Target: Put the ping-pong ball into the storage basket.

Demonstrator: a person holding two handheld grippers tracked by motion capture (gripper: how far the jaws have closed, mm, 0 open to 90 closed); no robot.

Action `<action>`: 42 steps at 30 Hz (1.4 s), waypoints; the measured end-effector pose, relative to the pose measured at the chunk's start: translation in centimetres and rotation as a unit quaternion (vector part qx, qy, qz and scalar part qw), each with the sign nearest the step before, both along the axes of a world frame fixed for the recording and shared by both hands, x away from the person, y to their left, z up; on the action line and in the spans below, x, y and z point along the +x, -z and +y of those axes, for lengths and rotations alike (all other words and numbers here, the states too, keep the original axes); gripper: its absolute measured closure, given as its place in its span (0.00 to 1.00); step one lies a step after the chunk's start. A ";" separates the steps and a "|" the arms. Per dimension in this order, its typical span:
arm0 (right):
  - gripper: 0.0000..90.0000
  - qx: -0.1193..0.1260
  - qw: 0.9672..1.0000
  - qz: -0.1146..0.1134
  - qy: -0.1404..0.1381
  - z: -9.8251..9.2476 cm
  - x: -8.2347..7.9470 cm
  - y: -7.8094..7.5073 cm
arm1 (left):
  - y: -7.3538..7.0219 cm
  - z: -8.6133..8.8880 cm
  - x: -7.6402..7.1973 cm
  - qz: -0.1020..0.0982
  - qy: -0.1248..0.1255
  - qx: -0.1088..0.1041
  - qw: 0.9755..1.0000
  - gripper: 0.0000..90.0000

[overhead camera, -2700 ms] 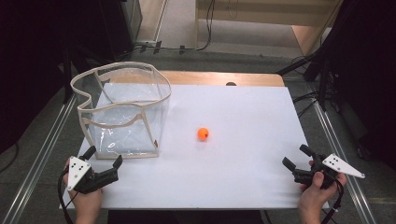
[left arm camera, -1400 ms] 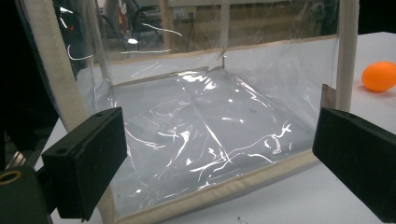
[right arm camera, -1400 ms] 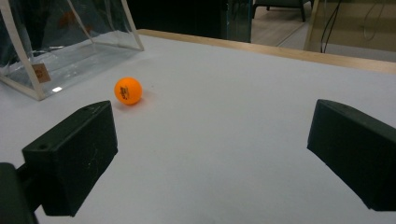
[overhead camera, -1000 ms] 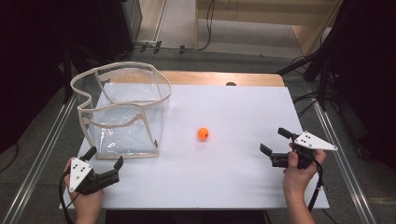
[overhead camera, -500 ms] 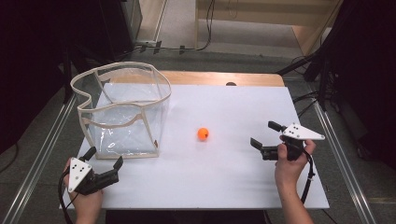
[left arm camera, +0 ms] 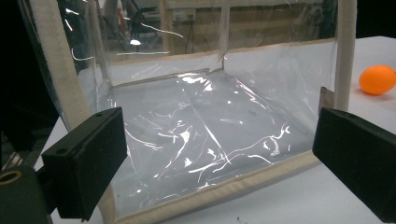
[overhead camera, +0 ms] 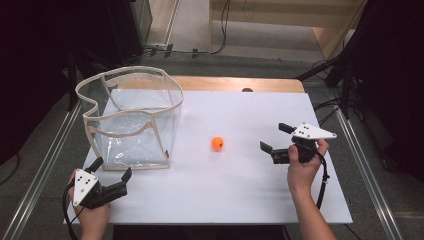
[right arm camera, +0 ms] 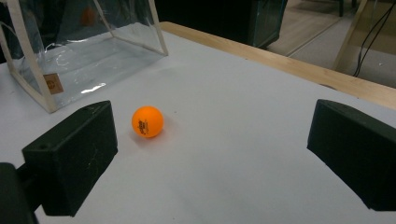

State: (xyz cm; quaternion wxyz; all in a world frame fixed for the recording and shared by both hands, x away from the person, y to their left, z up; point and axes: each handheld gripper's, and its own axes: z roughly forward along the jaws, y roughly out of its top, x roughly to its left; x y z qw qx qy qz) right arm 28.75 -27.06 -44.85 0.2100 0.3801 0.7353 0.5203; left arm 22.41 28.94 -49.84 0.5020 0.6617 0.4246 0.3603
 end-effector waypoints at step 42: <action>0.00 -0.022 0.999 0.022 -0.035 3.4 4.0 -1.2 | 0.0 0.0 0.0 0.000 0.002 0.001 1.000 0.04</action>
